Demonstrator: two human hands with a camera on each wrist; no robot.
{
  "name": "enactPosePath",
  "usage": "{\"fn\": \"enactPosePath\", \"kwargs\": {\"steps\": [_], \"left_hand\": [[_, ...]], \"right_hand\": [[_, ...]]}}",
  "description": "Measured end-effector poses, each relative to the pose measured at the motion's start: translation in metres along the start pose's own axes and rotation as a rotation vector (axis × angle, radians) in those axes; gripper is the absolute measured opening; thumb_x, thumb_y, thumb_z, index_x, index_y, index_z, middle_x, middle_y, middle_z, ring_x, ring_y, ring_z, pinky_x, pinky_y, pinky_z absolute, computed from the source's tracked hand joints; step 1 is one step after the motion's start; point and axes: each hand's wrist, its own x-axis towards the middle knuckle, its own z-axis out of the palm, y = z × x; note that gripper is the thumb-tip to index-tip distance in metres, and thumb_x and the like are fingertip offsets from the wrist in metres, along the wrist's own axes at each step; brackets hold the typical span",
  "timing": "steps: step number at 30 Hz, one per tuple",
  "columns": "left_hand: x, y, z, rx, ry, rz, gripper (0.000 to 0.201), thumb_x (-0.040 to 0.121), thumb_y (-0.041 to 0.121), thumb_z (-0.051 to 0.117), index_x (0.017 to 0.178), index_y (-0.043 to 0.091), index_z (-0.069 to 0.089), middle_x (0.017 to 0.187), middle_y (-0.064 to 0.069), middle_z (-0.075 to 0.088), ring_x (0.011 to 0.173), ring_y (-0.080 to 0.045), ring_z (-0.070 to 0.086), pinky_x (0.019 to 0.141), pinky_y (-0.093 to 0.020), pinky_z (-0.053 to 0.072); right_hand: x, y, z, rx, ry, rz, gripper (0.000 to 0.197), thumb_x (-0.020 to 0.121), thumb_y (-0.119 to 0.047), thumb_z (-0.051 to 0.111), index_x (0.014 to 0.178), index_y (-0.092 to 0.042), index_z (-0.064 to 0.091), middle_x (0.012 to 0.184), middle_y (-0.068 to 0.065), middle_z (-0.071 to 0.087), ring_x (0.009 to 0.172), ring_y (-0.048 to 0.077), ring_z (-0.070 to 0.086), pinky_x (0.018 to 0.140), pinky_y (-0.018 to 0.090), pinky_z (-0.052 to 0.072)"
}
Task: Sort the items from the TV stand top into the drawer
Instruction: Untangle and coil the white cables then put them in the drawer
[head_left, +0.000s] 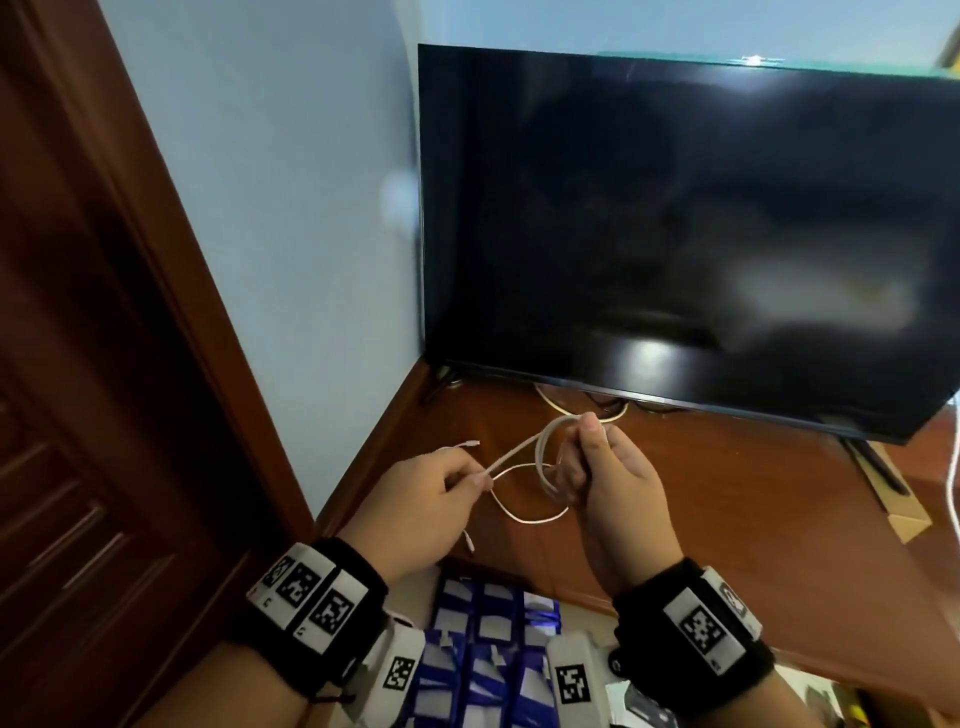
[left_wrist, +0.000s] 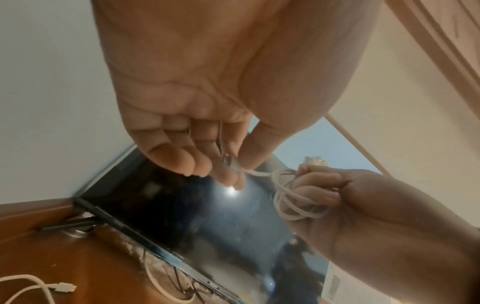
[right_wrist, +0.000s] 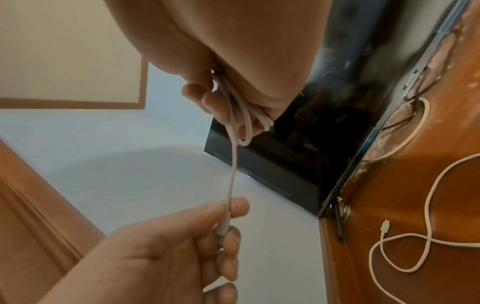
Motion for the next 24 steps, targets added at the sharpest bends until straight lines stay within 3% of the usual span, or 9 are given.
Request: {"fn": "enactPosePath", "kwargs": {"steps": [4,7,9,12,14,15,18,21,24], "left_hand": [[0.005,0.006,-0.002,-0.134,-0.033,-0.068,0.034,0.107,0.043,0.042,0.087,0.026,0.063,0.087,0.004,0.065,0.085,-0.016,0.060,0.084,-0.041,0.050],[0.007,0.020,0.003,-0.091,-0.056,-0.033,0.056,0.104,0.062,0.031,0.086,0.019,0.062,0.079,0.003,0.059,0.075,-0.013,0.056,0.070,-0.034,0.046],[0.013,0.022,0.009,-0.004,-0.040,-0.029,0.068,0.097,0.074,0.028,0.090,0.018,0.066,0.084,-0.002,0.066,0.077,-0.016,0.061,0.072,-0.037,0.052],[0.026,0.015,0.016,0.144,0.009,-0.039,0.084,0.089,0.086,0.018,0.120,0.026,0.068,0.125,-0.001,0.065,0.116,-0.019,0.060,0.101,-0.044,0.051],[0.031,0.016,0.018,0.115,0.018,0.055,0.083,0.090,0.084,0.020,0.154,0.034,0.041,0.162,0.006,0.036,0.148,-0.018,0.035,0.119,-0.045,0.036],[0.033,0.017,0.019,0.044,-0.004,0.157,0.078,0.093,0.081,0.023,0.159,0.040,0.029,0.167,0.012,0.028,0.153,-0.011,0.027,0.122,-0.045,0.032],[0.035,0.022,0.023,-0.185,-0.122,0.355,0.057,0.102,0.065,0.036,0.154,0.041,0.040,0.155,0.018,0.047,0.143,0.001,0.041,0.118,-0.035,0.041],[0.033,0.030,0.030,-0.234,-0.134,0.411,0.040,0.107,0.047,0.037,0.131,0.028,0.064,0.116,0.013,0.071,0.113,-0.001,0.064,0.096,-0.025,0.054],[0.028,0.037,0.042,-0.282,-0.117,0.378,0.040,0.105,0.051,0.034,0.098,0.023,0.062,0.080,0.009,0.065,0.078,-0.006,0.063,0.073,-0.030,0.053]], "right_hand": [[-0.003,-0.002,0.006,-0.078,-0.034,0.037,0.034,0.109,-0.034,0.044,0.091,-0.009,0.060,0.059,-0.003,0.041,0.052,0.011,0.038,0.054,0.026,0.038],[-0.007,-0.002,0.009,-0.154,-0.059,0.059,0.038,0.108,-0.038,0.046,0.076,-0.023,0.060,0.060,-0.005,0.045,0.057,0.013,0.043,0.063,0.034,0.041],[-0.009,-0.004,0.008,-0.153,-0.076,0.079,0.040,0.108,-0.040,0.043,0.078,-0.021,0.062,0.059,-0.004,0.043,0.056,0.013,0.041,0.061,0.032,0.040],[-0.013,-0.008,0.004,-0.121,-0.113,0.088,0.040,0.109,-0.039,0.039,0.091,-0.010,0.061,0.055,-0.005,0.038,0.050,0.010,0.036,0.052,0.022,0.035],[-0.015,-0.010,-0.001,-0.143,-0.134,0.085,0.038,0.109,-0.037,0.041,0.091,-0.010,0.061,0.056,-0.006,0.040,0.050,0.009,0.038,0.050,0.019,0.038],[-0.015,-0.011,-0.004,-0.158,-0.144,0.081,0.037,0.108,-0.036,0.041,0.091,-0.010,0.061,0.056,-0.006,0.041,0.051,0.008,0.039,0.050,0.019,0.039],[-0.017,-0.012,-0.009,-0.163,-0.168,0.056,0.035,0.108,-0.036,0.041,0.086,-0.013,0.056,0.058,-0.006,0.040,0.051,0.009,0.037,0.050,0.023,0.036],[-0.018,-0.012,-0.014,-0.132,-0.168,0.045,0.037,0.109,-0.038,0.039,0.086,-0.013,0.053,0.056,-0.005,0.040,0.051,0.011,0.035,0.051,0.026,0.033],[-0.022,-0.014,-0.018,-0.062,-0.185,0.059,0.038,0.107,-0.042,0.041,0.090,-0.010,0.053,0.059,0.002,0.045,0.053,0.014,0.041,0.053,0.029,0.036]]}}
